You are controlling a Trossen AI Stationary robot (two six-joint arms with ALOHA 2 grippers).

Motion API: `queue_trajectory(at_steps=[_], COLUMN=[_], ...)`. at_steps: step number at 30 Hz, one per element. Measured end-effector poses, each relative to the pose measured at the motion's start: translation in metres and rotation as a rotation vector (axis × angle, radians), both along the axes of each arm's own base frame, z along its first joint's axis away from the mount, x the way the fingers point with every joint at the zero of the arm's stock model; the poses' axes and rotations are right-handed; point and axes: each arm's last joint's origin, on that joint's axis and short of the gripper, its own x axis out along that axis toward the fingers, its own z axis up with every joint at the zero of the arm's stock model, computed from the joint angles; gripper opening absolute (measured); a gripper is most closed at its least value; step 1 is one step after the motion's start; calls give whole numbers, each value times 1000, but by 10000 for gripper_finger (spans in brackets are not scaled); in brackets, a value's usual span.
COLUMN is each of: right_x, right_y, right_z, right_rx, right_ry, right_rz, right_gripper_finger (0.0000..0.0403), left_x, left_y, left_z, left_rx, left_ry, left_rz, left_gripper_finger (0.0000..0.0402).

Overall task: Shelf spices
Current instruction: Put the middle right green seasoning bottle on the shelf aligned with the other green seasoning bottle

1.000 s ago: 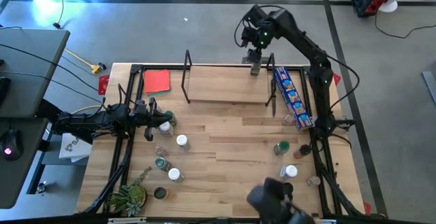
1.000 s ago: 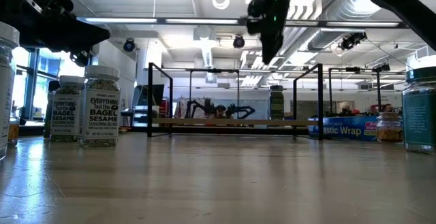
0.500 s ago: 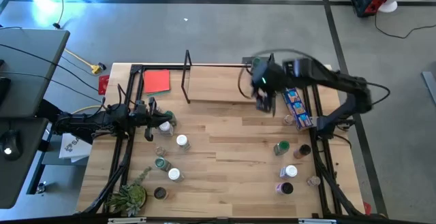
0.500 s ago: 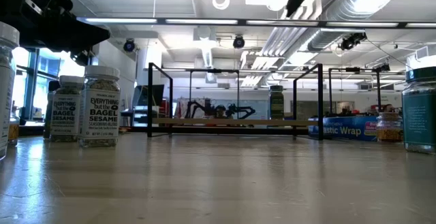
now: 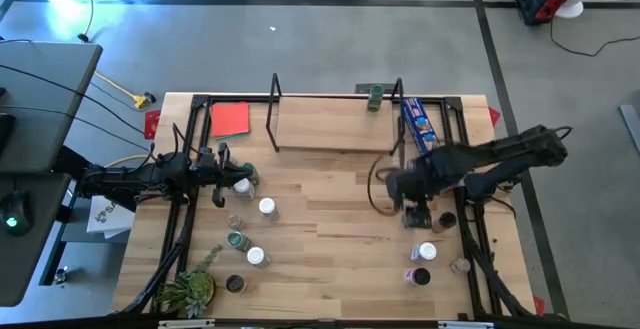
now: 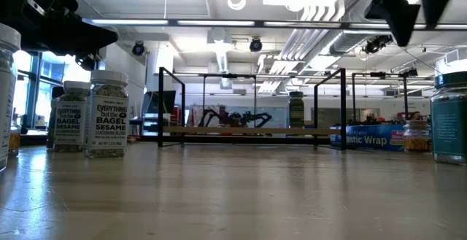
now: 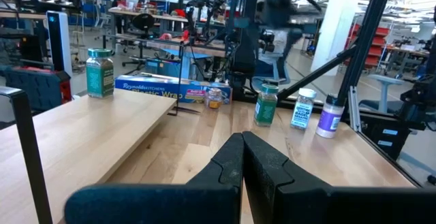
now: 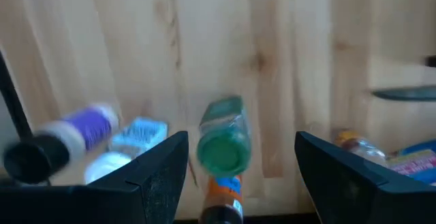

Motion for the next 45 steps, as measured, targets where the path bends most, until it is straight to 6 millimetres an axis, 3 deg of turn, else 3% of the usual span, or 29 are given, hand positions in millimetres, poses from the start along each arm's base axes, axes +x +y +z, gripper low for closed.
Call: queue_trajectory(at_steps=[12, 18, 25, 35, 45], right_x=[7, 6, 7, 2, 6], right_y=[24, 24, 23, 30, 30], right_z=[-32, -40, -40, -58, -61], right_rx=[-52, -78, -76, -79, -139], right_ry=[197, 297, 302, 301, 238], right_rz=[156, 152, 156, 221, 245], right_gripper_finger=[264, 264, 267, 319, 308], left_x=[0, 0, 0, 0, 0], left_y=[0, 0, 0, 0, 0], left_z=[0, 0, 0, 0, 0], left_rx=[0, 0, -1, -2, -2], left_ry=[0, 0, 0, 1, 1], left_rz=[6, 5, 5, -4, -4], left_gripper_finger=[1, 1, 1, 1, 1])
